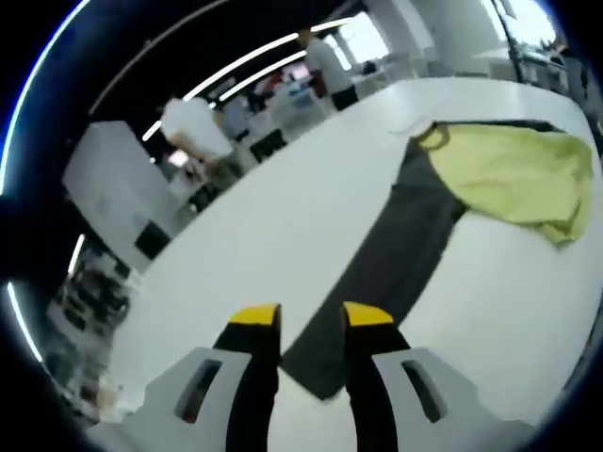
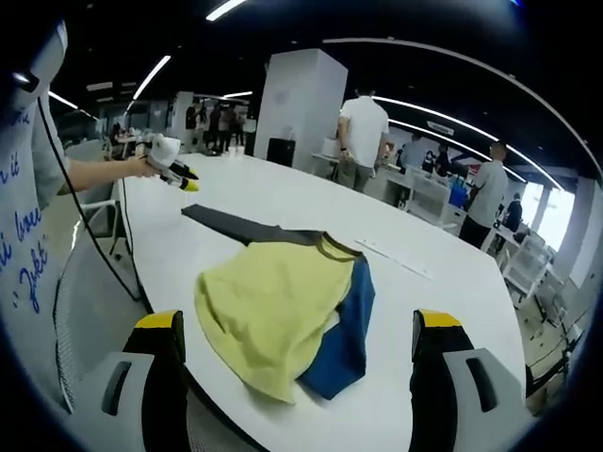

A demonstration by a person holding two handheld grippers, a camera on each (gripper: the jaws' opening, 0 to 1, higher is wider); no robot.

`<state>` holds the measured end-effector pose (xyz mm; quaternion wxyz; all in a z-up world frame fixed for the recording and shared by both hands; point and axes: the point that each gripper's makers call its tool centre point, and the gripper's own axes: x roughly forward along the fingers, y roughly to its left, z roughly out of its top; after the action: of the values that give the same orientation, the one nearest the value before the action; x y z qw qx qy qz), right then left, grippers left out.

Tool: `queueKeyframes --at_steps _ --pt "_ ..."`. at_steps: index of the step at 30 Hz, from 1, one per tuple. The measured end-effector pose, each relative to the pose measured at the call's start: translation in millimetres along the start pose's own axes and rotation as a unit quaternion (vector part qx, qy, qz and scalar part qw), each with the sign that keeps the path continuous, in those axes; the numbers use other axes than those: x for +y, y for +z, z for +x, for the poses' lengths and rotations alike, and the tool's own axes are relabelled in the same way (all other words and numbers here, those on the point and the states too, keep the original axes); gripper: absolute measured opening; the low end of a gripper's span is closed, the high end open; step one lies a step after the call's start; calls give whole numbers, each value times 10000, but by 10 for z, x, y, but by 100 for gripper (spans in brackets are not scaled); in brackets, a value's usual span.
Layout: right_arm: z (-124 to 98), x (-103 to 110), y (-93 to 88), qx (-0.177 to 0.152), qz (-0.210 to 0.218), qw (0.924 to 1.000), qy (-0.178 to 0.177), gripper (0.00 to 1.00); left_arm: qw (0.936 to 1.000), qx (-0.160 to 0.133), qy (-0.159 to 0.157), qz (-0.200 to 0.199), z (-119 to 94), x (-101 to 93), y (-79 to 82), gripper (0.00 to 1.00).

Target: Fold the garment on the visible template until the final outline fits inside the template.

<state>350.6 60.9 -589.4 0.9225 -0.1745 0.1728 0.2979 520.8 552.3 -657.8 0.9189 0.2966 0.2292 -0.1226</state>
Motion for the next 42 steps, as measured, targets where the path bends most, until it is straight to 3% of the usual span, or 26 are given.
queueKeyframes --at_steps 10,18,21,22,26,31,33,42 --pt "-36 -45 -14 -55 -9 10000 -38 100 9998 -84 -146 56 -102 -147 129 34" --pt "-37 -63 -23 -75 -35 10000 20 100 9978 -461 -467 -134 -242 -394 399 42" --pt "-32 -56 -8 -110 -38 9999 53 100 9969 -527 -548 -175 -280 -450 454 44" --pt "-31 -55 -6 -117 -41 9999 60 100 9955 -576 -664 -365 -288 -492 479 44" --pt "-32 -65 -11 -127 -57 9999 77 100 9954 -577 -706 -297 -328 -541 512 47" --pt "-57 -98 -20 -148 -50 9999 62 100 9910 -878 -876 -508 -460 -641 691 49" --pt "-66 -118 -24 -160 -43 9999 41 100 9863 -1105 -1064 -605 -542 -729 829 51" --pt "-80 -151 -16 -206 -55 9997 70 100 9822 -1288 -1273 -502 -729 -932 1065 54"
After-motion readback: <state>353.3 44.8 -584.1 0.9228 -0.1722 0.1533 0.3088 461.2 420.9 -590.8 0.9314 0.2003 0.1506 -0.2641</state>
